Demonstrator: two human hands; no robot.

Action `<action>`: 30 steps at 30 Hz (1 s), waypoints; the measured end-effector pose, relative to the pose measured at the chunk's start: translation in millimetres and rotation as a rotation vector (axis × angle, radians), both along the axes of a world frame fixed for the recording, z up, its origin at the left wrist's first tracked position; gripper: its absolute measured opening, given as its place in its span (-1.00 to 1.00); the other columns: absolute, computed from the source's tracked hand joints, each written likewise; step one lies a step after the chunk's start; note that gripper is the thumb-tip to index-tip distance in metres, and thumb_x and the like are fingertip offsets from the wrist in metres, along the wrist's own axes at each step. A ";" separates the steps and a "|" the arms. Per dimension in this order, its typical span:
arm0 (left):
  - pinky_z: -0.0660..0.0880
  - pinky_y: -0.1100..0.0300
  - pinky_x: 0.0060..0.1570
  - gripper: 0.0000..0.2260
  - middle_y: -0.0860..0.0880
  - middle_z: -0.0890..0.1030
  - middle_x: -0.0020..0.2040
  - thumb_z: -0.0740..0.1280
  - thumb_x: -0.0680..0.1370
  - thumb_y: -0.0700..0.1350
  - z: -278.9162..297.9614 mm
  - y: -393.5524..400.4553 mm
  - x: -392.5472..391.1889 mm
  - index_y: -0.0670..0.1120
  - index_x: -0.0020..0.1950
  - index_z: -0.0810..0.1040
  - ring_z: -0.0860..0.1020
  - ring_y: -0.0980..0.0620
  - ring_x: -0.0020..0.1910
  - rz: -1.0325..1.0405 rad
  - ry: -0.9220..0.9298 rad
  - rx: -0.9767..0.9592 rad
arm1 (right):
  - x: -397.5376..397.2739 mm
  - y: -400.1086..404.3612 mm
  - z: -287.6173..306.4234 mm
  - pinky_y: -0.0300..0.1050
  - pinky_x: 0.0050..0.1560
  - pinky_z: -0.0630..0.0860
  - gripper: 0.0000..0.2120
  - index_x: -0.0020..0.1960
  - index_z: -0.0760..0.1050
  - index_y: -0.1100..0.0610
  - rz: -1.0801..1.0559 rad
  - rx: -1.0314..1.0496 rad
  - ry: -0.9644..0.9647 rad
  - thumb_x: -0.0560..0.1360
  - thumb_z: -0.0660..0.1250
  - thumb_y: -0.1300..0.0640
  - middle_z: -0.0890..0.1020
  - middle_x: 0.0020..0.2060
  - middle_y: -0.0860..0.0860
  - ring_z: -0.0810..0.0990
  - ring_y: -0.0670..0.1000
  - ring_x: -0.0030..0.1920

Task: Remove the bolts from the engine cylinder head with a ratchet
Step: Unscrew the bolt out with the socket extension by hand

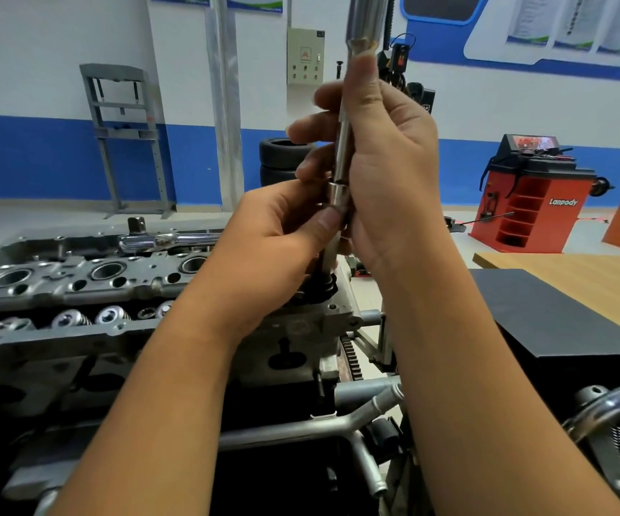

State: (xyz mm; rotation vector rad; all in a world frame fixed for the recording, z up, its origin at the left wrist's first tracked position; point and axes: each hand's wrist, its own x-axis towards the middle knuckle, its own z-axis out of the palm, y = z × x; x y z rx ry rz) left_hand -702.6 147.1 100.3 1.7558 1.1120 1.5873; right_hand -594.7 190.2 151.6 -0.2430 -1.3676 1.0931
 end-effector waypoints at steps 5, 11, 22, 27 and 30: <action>0.72 0.05 -0.09 -0.71 0.05 0.74 -0.09 0.55 0.38 0.02 -0.6 1.1 -0.8 0.09 0.07 0.65 0.74 0.05 -0.07 0.174 -0.005 0.043 | 0.1 0.0 0.6 -0.02 -0.35 0.61 -0.78 0.01 0.48 0.25 -0.029 -0.024 0.038 0.65 0.38 0.09 0.68 -0.30 0.15 0.57 0.09 -0.45; 0.68 -0.11 0.11 -0.82 -0.02 0.77 -0.02 0.38 0.61 0.01 -1.7 0.8 -0.6 0.00 0.15 0.68 0.74 -0.04 0.01 0.083 0.002 -0.002 | -2.7 1.3 -1.2 -0.02 -0.33 0.60 -0.77 0.01 0.49 0.32 -0.080 0.024 0.055 0.52 0.52 0.26 0.65 -0.23 0.31 0.59 0.10 -0.43; 0.71 -0.05 0.00 -0.68 0.00 0.75 -0.05 0.53 0.41 0.07 -0.9 0.7 -0.2 0.02 0.12 0.67 0.74 0.02 -0.03 0.201 -0.017 0.029 | 1.5 2.5 -0.1 -0.04 -0.35 0.58 -0.83 -0.10 0.50 0.20 -0.057 0.039 -0.026 0.61 0.42 0.16 0.66 -0.31 0.15 0.57 0.12 -0.43; 0.69 -0.06 0.09 -0.80 0.00 0.76 0.05 0.34 0.66 -0.09 -1.1 1.0 0.9 -0.03 0.27 0.64 0.73 -0.04 0.07 0.066 -0.062 0.036 | -0.2 3.4 -1.3 -0.02 -0.32 0.61 -0.78 -0.08 0.52 0.25 -0.080 0.037 -0.031 0.68 0.32 0.13 0.67 -0.31 0.15 0.57 0.12 -0.41; 0.71 -0.03 0.02 -0.82 0.00 0.76 0.03 0.30 0.69 -0.21 -0.2 2.0 -0.5 0.00 0.19 0.64 0.75 -0.05 0.01 0.067 -0.069 0.039 | -0.2 2.8 0.0 -0.04 -0.31 0.59 -0.74 -0.04 0.54 0.26 -0.037 0.014 -0.031 0.71 0.26 0.10 0.67 -0.30 0.17 0.56 0.15 -0.37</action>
